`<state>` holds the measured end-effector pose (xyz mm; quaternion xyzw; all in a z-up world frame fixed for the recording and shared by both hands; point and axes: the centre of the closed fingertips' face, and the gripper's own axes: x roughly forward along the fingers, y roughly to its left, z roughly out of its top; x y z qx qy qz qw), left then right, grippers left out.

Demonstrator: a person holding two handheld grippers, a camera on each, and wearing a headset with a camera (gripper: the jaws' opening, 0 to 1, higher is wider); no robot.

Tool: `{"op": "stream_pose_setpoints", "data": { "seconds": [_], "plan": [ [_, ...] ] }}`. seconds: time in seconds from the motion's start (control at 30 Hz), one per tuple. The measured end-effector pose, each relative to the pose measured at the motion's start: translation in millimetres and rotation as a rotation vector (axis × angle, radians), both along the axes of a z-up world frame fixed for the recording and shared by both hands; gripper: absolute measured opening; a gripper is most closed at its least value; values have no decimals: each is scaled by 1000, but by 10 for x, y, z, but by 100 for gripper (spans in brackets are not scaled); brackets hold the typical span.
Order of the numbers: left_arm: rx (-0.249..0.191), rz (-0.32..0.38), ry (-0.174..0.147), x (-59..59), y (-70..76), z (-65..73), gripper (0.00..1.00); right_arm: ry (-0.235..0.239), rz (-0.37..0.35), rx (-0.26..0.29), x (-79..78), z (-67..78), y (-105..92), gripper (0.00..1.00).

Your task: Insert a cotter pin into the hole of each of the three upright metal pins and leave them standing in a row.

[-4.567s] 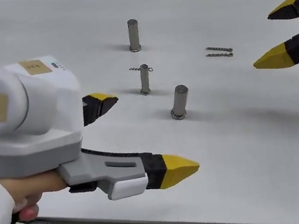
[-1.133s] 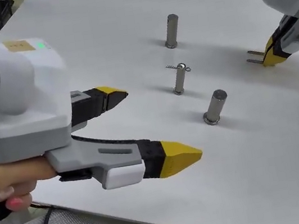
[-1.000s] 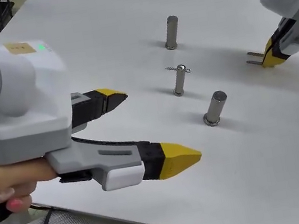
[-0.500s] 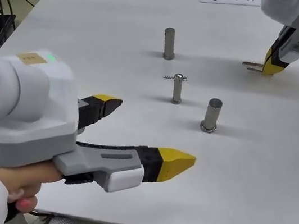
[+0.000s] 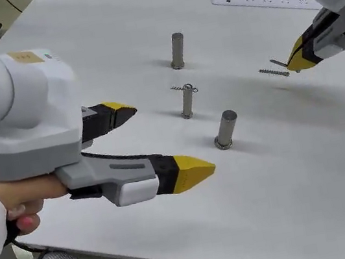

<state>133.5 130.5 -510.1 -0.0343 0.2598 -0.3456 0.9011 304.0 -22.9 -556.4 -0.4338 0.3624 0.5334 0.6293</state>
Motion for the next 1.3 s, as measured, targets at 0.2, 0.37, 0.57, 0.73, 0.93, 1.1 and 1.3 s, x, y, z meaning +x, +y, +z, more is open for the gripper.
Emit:
{"op": "stream_pose_setpoints", "data": {
  "seconds": [0.2,0.37,0.57,0.73,0.93,1.1,1.3],
  "plan": [
    [-43,22,0,68,-32,36,78,-34,15,93,-109,110,61,0],
    [-71,43,-12,171,-71,72,74,-77,15,137,-207,198,102,0],
    [-147,54,-1,283,-147,143,69,-141,6,218,-311,341,195,0],
    [-165,27,32,326,-240,126,58,-212,21,261,-419,466,286,0],
    [-167,0,31,414,-357,141,54,-292,26,310,-437,597,373,0],
    [-188,-10,27,504,-439,196,50,-325,26,332,-515,654,396,0],
    [-212,-32,23,596,-574,273,42,-339,48,347,-579,679,448,0]
  ]
}}
